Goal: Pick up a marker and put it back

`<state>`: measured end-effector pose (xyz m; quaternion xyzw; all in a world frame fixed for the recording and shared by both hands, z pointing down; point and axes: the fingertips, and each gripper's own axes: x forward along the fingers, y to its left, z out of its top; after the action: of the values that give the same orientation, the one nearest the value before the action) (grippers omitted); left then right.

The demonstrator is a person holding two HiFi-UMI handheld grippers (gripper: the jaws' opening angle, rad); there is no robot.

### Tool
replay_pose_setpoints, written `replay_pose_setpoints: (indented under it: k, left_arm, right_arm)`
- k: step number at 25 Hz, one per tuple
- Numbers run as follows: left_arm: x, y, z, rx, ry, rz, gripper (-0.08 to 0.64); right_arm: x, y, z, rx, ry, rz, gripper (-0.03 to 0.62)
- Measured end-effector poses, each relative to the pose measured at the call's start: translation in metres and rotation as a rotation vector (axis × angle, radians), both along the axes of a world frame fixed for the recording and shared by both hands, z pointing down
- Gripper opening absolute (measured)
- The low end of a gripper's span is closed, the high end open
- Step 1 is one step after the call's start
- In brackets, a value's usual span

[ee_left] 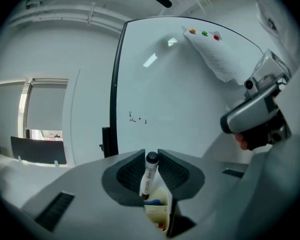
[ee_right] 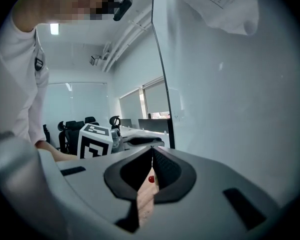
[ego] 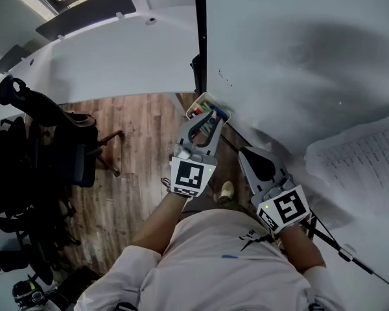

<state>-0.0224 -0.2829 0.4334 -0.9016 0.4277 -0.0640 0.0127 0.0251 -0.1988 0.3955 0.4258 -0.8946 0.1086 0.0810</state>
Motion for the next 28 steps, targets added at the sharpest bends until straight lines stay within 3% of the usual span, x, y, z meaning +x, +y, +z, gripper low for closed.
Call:
replay_pose_setpoints:
  k: [10, 18, 22, 28]
  left_arm:
    - [0.011, -0.023, 0.06, -0.018, -0.124, 0.016, 0.086]
    - [0.025, -0.007, 0.079, -0.053, -0.134, 0.072, 0.087]
    - [0.035, 0.001, 0.083, -0.059, -0.131, 0.096, 0.15]
    - [0.039, 0.013, 0.081, -0.057, -0.147, 0.077, 0.156]
  right_arm:
    - [0.004, -0.017, 0.012, -0.045, 0.036, 0.057, 0.014]
    - [-0.002, -0.014, 0.01, -0.049, 0.035, 0.033, 0.014]
    - [0.002, -0.007, 0.015, -0.048, 0.024, 0.014, 0.014]
    - [0.009, 0.005, 0.014, -0.039, 0.015, -0.012, 0.014]
